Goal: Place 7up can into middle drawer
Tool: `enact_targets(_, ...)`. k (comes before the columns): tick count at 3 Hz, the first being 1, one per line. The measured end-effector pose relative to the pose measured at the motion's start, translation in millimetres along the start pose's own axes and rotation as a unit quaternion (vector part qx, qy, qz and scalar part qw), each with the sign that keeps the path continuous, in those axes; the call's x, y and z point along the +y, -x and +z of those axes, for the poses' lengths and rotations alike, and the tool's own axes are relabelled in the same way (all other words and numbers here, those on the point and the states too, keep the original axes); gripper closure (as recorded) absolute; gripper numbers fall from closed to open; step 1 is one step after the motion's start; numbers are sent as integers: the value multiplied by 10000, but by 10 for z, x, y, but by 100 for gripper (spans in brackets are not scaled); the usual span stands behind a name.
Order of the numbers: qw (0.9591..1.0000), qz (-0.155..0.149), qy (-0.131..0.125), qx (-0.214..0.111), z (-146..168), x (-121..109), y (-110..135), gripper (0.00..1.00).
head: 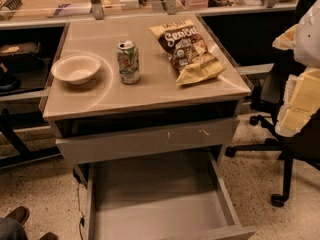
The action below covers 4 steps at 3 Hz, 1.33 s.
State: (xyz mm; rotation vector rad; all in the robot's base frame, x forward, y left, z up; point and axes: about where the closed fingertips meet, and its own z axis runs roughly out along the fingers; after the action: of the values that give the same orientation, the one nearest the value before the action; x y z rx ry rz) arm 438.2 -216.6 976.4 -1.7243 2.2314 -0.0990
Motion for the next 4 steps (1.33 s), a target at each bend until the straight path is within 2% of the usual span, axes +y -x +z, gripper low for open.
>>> enact_targets(1, 10000, 0, 0, -1, 0, 0, 0, 0)
enact_targets(2, 9998, 15, -93, -151, 47, 13, 103, 0)
enact_targets(3, 9989, -152, -50, -445, 155, 21, 511, 0)
enact_targets(4, 9965, -394, 118, -732, 297, 15, 971, 0)
